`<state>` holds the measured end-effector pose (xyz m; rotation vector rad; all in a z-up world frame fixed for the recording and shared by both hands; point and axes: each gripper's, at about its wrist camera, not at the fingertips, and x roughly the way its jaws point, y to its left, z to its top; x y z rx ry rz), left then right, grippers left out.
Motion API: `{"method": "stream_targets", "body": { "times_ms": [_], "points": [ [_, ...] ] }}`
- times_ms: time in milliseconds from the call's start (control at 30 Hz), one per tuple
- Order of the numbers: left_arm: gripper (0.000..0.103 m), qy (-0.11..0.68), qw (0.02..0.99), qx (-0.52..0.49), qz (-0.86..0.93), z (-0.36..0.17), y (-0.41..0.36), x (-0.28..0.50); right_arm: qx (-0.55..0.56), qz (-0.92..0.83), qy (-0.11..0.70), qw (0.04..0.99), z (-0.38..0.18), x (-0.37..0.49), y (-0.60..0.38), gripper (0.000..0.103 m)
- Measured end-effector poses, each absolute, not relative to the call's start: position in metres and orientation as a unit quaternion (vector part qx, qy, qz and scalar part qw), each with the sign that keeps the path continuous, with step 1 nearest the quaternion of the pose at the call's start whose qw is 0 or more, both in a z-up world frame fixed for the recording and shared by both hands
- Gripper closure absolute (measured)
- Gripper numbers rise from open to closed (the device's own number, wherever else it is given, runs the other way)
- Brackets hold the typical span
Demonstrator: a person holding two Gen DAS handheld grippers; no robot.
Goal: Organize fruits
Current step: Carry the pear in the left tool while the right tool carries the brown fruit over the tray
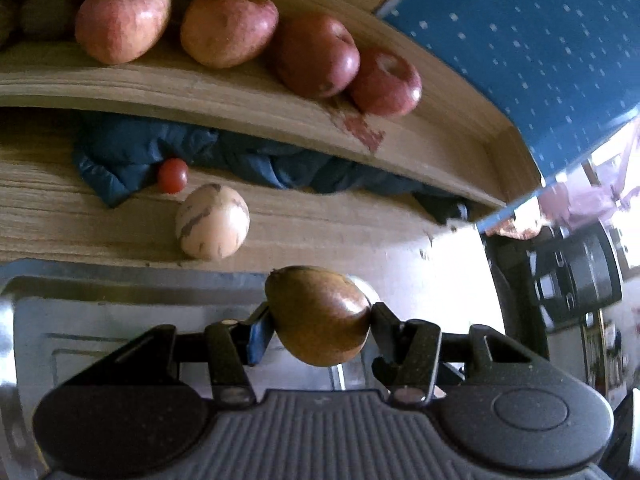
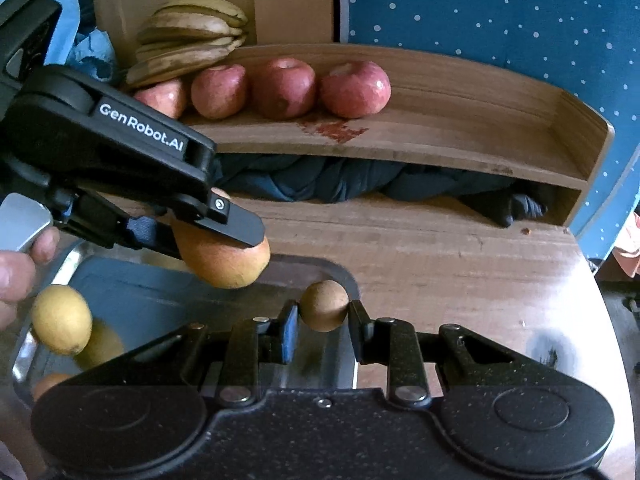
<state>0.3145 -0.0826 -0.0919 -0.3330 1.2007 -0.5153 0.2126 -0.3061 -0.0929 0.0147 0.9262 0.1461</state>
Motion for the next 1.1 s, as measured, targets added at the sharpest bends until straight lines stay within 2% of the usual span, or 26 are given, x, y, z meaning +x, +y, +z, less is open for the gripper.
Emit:
{"method": "stream_targets", "body": {
  "times_ms": [1100],
  "points": [
    [0.046,0.564,0.733,0.001,-0.379,-0.099,-0.086,0.267,0.009,0.091,0.488,0.868,-0.086,0.126,-0.232,0.075]
  ]
}}
